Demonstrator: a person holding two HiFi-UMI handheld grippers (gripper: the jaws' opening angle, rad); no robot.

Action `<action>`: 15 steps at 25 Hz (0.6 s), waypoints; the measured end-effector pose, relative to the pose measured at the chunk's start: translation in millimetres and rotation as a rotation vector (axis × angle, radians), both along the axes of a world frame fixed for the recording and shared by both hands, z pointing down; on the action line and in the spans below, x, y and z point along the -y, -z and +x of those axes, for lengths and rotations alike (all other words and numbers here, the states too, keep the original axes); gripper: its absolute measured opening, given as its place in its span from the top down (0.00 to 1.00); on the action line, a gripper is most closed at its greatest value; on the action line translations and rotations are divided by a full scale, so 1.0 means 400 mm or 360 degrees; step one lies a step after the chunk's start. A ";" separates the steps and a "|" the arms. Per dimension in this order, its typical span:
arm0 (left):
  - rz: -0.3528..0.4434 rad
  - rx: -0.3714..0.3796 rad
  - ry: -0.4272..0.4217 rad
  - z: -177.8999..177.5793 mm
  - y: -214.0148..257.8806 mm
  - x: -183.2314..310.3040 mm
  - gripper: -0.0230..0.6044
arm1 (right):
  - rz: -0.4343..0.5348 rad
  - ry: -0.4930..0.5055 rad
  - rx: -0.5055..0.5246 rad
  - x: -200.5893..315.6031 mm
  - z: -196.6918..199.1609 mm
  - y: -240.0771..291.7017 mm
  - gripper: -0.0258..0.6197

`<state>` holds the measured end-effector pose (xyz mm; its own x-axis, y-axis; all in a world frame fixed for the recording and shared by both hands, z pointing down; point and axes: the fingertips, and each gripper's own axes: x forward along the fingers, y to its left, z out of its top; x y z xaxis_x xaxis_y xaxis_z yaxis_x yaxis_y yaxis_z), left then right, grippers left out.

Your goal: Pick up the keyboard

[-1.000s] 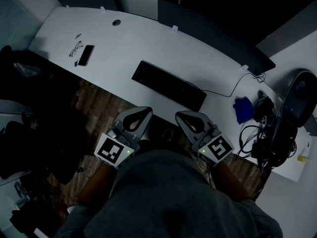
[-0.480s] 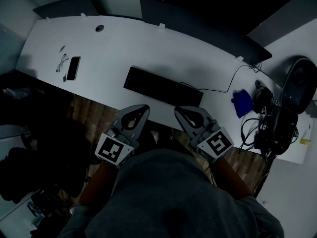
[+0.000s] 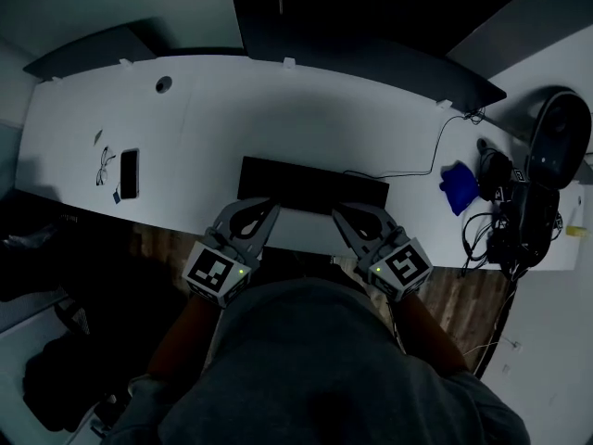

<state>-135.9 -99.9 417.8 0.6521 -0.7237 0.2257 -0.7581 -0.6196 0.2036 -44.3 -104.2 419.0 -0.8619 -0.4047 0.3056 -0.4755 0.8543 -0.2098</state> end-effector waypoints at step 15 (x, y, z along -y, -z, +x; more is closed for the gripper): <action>-0.0543 0.0010 -0.0188 -0.211 -0.377 0.148 0.89 | -0.0424 -0.0355 -0.0103 0.109 0.033 -0.295 0.95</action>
<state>-220.3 -158.9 568.6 0.7245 -0.5258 0.4456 -0.6873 -0.5999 0.4095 -31.0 -147.9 536.9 -0.7367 -0.4796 0.4768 -0.6639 0.6472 -0.3747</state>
